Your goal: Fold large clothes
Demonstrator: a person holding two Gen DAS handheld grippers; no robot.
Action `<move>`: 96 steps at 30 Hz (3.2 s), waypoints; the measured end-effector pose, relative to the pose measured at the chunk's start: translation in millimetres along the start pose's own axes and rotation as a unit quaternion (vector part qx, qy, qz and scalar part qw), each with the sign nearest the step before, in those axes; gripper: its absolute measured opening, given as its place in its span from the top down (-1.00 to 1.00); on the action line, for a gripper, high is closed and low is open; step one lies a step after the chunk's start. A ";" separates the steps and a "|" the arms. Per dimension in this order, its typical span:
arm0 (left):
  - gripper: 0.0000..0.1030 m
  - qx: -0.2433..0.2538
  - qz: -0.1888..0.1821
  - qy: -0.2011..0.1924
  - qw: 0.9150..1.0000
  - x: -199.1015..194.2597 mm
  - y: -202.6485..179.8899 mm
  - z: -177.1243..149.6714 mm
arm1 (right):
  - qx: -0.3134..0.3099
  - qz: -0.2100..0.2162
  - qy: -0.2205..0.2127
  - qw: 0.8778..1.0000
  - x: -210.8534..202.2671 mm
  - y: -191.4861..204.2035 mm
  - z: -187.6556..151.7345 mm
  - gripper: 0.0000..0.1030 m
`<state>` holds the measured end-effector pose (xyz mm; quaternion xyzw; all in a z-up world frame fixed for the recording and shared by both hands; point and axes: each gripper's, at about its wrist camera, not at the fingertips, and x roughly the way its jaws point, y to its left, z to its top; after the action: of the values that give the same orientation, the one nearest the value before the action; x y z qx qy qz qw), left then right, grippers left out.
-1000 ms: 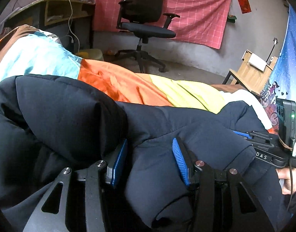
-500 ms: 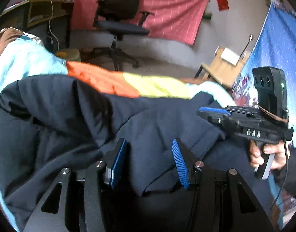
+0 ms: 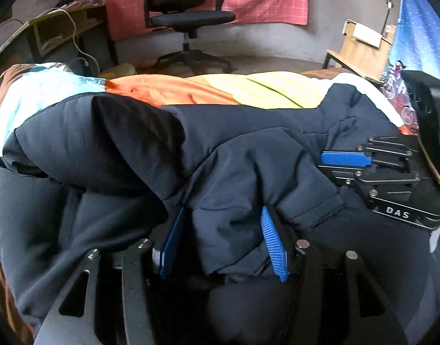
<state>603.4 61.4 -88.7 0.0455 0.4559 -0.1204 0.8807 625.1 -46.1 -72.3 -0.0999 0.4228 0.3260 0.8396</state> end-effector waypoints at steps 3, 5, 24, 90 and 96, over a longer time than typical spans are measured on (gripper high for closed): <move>0.04 -0.011 -0.012 -0.014 1.000 -11.8 1.5 -4.6 | -0.005 -0.004 -0.014 1.000 -6.3 1.3 -0.6 0.62; 0.05 -0.035 -0.035 -0.034 0.998 -29.3 8.0 -6.6 | 0.008 0.008 -0.039 0.999 -26.0 -2.6 -5.4 0.63; 0.07 -0.213 -0.001 -0.042 0.976 3.8 76.6 36.2 | 0.169 -0.003 -0.082 0.982 -49.4 -76.3 -31.6 0.70; -0.97 -0.060 0.013 -0.147 0.987 -218.1 -59.0 -72.2 | 0.158 -0.117 -0.121 0.973 -242.0 62.5 -79.2 -1.00; -0.97 -0.055 0.012 -0.165 0.985 -249.2 -74.1 -102.6 | 0.156 -0.128 -0.128 0.971 -274.0 93.7 -105.3 -1.00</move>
<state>365.0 51.8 56.8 -0.0179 0.3099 -0.0901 0.9463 380.2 -147.8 84.6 0.0218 0.3417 0.1561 0.9265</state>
